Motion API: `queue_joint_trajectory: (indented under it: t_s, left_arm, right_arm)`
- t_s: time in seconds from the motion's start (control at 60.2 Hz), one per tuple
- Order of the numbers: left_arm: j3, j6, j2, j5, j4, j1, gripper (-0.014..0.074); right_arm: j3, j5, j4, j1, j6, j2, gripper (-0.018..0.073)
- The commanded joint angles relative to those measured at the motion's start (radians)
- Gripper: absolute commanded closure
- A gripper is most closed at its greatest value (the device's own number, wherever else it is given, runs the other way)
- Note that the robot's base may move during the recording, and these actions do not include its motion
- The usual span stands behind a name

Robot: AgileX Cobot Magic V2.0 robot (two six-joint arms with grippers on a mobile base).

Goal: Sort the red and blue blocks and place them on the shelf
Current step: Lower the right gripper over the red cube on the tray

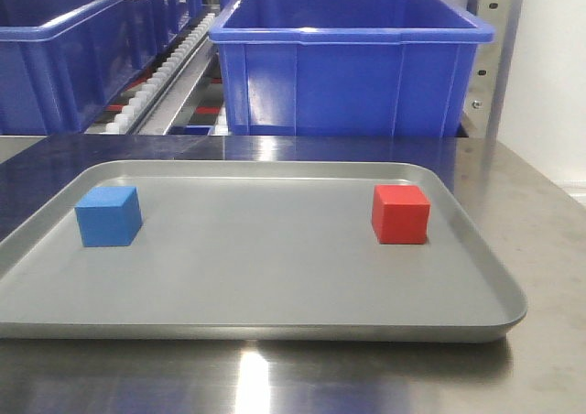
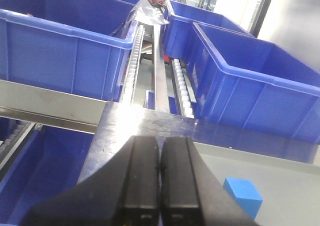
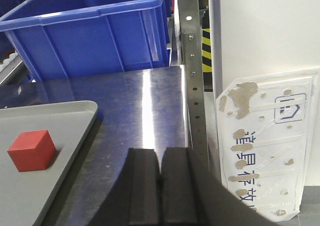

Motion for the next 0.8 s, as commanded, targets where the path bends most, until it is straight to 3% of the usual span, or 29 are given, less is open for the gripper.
queue_joint_trajectory:
  t_s: [0.0, 0.382, 0.664, 0.781]
  left_arm:
    - [0.034, -0.007, -0.021, -0.089, -0.008, 0.000, 0.0460]
    - [0.034, -0.007, -0.021, -0.089, -0.008, 0.000, 0.0460]
    - [0.034, -0.007, -0.021, -0.089, -0.008, 0.000, 0.0460]
    - [0.034, -0.007, -0.021, -0.089, -0.008, 0.000, 0.0460]
  right_arm:
    - [0.001, -0.092, -0.003, -0.005, -0.008, -0.017, 0.0491]
    - [0.001, -0.101, -0.003, -0.005, -0.008, -0.017, 0.0491]
    - [-0.002, -0.205, 0.005, -0.005, -0.007, -0.011, 0.0491]
    - [-0.086, -0.166, 0.042, -0.005, -0.004, 0.124, 0.0491]
